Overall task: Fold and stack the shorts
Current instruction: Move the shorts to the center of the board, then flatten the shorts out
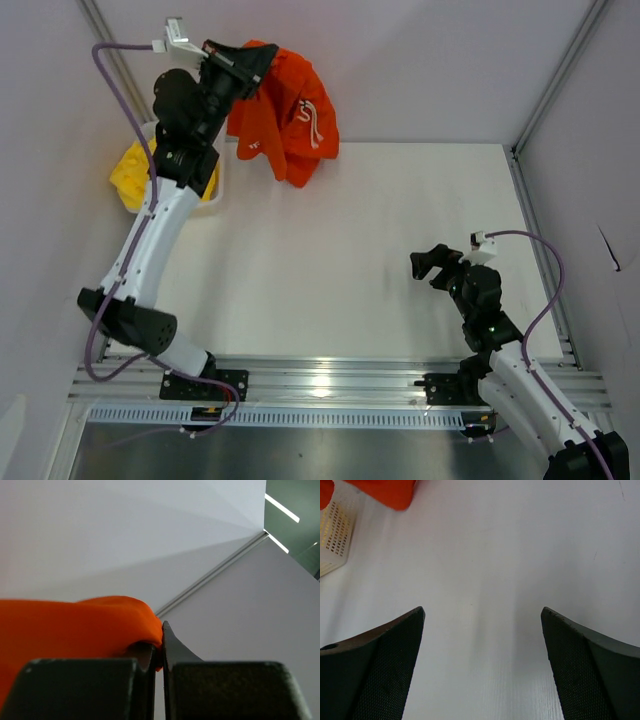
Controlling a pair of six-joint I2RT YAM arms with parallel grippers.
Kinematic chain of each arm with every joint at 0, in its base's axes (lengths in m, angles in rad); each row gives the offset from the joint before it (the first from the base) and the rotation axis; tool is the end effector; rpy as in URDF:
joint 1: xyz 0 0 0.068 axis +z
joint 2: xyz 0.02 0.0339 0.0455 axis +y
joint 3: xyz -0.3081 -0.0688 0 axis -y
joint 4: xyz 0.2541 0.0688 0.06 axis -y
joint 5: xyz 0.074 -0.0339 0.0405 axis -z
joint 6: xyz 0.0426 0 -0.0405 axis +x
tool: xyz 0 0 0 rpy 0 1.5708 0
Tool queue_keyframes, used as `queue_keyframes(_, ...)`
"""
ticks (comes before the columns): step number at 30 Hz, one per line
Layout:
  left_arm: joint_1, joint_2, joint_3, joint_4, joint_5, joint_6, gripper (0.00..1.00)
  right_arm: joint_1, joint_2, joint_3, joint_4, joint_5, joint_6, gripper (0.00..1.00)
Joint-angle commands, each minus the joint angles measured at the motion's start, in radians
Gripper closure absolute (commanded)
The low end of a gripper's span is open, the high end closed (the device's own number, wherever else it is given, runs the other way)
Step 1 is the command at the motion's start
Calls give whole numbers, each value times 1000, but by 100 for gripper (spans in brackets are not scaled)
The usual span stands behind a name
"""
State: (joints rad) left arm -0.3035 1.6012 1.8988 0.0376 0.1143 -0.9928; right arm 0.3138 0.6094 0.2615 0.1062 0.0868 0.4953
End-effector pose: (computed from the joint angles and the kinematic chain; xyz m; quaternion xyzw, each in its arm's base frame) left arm 0.3464 -0.1136 0.5916 -0.1516 0.5600 -0.5177 0.6288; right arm 0.1341 0.0396 0.2318 0.0979 0.7808 0.2111 0.5798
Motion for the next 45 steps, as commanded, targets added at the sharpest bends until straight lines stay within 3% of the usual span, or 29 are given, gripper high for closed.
queue_keyframes(1, -31, -182, -148, 25, -39, 14, 100, -1, -2, 4, 53, -35, -23, 1)
queue_keyframes(2, -34, -266, -203, 24, -62, 7, 100, -1, 3, 4, 56, -44, -23, 1)
queue_keyframes(3, -45, -311, -381, 21, -89, -3, 100, -1, 7, 4, 67, -71, -30, 2)
queue_keyframes(5, -69, -436, -566, 15, -180, -29, 100, -1, 18, 4, 79, -108, -35, 3)
queue_keyframes(9, -117, -596, -897, 21, -280, -107, 100, 10, 64, 2, 131, -188, -44, 1)
queue_keyframes(10, -126, -619, -1038, 31, -289, -130, 100, 16, 78, 10, 142, -206, -47, 1)
queue_keyframes(13, -166, -675, -1217, 88, -306, -181, 100, 70, 160, 36, 174, -225, -67, 1)
queue_keyframes(16, -190, -675, -1280, 90, -312, -196, 100, 171, 252, 61, 193, -213, -107, 1)
queue_keyframes(22, -192, -695, -1233, -2, -330, -164, 100, 445, 475, 188, 181, -6, -188, 5)
queue_keyframes(30, -192, -811, -1121, -146, -390, -116, 100, 574, 731, 405, 188, 25, -178, 8)
queue_keyframes(36, -192, -834, -1107, -166, -393, -136, 100, 689, 886, 524, 204, 204, -265, 6)
queue_keyframes(45, -192, -793, -1055, -165, -360, -156, 100, 800, 1055, 577, 510, 431, -363, 1)
